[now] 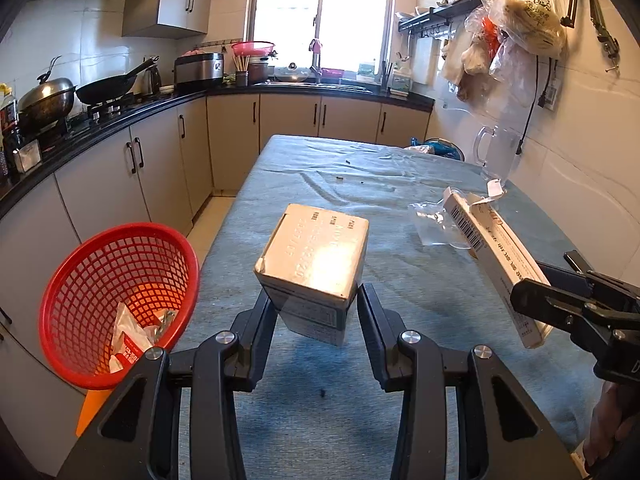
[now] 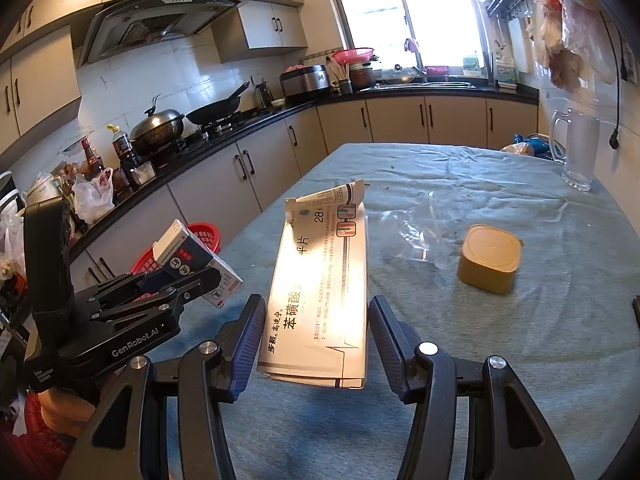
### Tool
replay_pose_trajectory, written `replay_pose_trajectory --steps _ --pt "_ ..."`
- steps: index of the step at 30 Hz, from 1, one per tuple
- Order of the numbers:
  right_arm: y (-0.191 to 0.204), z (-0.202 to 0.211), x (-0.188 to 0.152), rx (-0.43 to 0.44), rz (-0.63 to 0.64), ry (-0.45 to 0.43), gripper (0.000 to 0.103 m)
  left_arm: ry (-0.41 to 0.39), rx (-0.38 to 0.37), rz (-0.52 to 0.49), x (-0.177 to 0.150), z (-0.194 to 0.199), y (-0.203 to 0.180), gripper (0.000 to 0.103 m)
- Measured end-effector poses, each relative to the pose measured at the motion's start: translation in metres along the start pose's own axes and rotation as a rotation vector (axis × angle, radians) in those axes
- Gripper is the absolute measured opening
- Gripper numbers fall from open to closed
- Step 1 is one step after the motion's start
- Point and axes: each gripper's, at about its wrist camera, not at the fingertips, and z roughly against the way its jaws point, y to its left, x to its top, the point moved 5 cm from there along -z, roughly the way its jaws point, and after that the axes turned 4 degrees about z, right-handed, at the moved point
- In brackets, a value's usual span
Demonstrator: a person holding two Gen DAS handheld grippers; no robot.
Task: Collect trash
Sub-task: 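Carry the white box stack and medicine box over the red basket with both tools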
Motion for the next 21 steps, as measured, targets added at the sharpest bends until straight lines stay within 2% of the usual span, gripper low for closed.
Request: replay_pose_trajectory --steps 21 --pt "0.034 -0.027 0.009 0.049 0.041 0.046 0.058 -0.036 0.022 0.066 0.005 0.013 0.037 0.04"
